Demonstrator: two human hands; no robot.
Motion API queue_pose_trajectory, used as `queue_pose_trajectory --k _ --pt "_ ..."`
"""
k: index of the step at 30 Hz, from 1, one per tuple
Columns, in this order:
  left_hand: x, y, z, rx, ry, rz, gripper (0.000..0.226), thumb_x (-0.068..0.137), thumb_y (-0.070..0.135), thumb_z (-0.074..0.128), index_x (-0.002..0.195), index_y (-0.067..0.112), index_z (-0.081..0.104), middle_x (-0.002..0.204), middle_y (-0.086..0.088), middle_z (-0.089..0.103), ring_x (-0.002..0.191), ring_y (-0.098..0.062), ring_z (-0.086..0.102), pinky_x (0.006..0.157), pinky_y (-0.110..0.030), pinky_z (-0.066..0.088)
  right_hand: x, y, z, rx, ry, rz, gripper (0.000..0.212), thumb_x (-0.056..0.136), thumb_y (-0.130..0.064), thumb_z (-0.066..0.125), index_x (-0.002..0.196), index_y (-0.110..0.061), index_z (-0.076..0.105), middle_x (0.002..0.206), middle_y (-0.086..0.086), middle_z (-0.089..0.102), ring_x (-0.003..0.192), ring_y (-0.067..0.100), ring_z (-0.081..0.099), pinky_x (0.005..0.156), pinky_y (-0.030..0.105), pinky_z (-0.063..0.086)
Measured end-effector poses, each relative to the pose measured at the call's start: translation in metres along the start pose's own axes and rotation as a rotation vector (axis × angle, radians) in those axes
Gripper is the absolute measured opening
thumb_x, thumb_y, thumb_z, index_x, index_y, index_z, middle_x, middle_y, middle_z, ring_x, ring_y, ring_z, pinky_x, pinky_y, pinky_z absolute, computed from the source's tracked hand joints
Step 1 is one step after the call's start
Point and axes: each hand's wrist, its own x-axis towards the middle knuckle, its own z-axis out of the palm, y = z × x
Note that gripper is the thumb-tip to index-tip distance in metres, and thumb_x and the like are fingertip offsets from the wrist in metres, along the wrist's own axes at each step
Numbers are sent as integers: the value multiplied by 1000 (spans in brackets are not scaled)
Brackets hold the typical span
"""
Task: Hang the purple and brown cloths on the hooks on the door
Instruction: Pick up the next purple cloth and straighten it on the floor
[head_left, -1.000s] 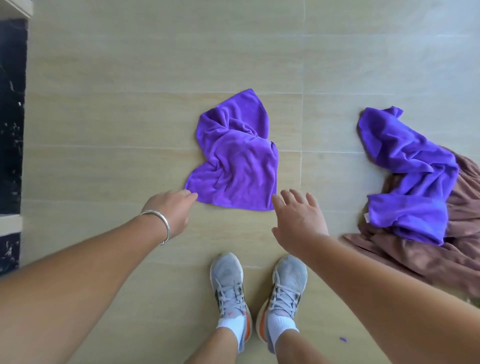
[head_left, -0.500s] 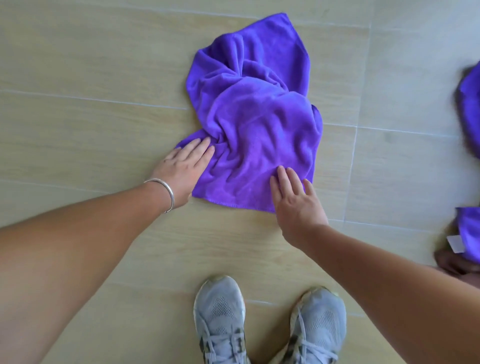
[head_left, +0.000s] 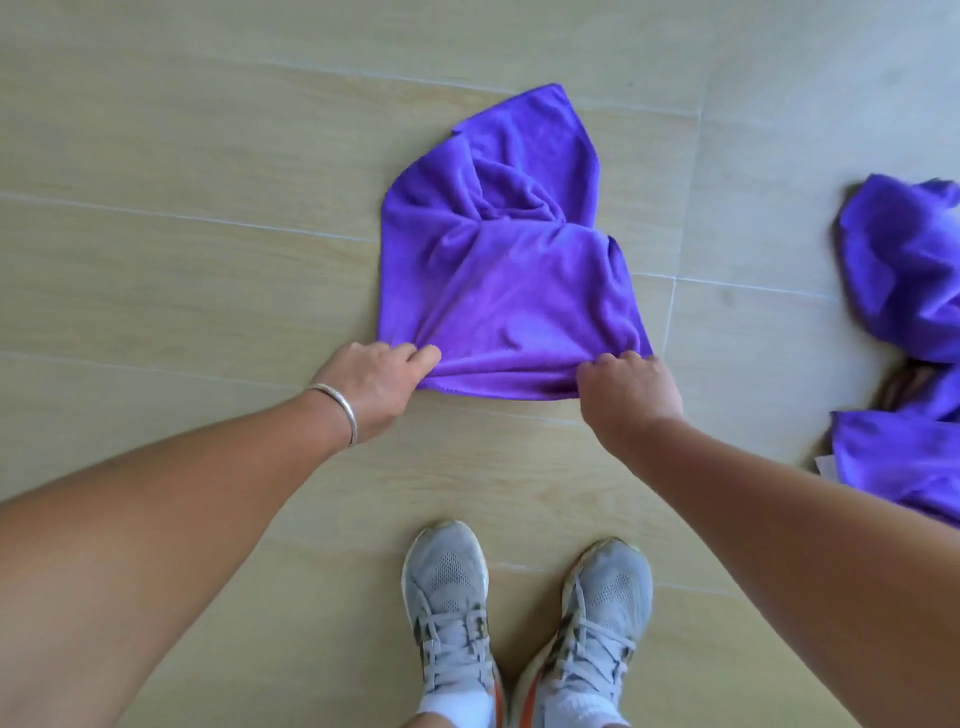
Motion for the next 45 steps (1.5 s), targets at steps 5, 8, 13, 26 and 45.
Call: queue_pose_trajectory --k 5,8,13,26,45 --pt "-79 19 -46 16 -103 64 58 88 48 49 137 24 31 109 3 60 95 -23 65 61 -32 34 -78 6 -40 119 26 -24 32 91 -12 35 106 -22 61 105 -2 63 106 20 57 88 34 38" --pt "-109 23 -76 75 -195 -16 33 92 25 48 124 24 39 108 2 63 99 -23 65 62 -32 33 -121 11 -65 144 -1 -20 31 90 -12 34 105 -22 59 106 -2 60 107 20 56 89 33 38" --pt "-131 23 -142 45 -292 -113 59 90 11 40 145 22 23 120 -1 61 107 -26 60 70 -33 37 -168 36 -125 178 36 17 28 89 -12 35 105 -23 55 109 -3 58 109 21 54 90 34 37" --pt "-86 -54 -548 -184 246 -416 69 82 4 38 144 33 28 129 0 58 107 -28 61 84 -39 52 -171 206 -481 184 598 224 25 83 -6 40 96 -21 55 101 -4 57 109 21 52 87 33 35" --pt "-143 -38 -548 -53 392 -265 58 89 9 45 141 34 46 145 16 45 137 -9 35 102 -27 32 -235 211 -462 198 701 127 45 77 -2 39 114 -18 58 114 -4 63 120 21 49 100 29 30"
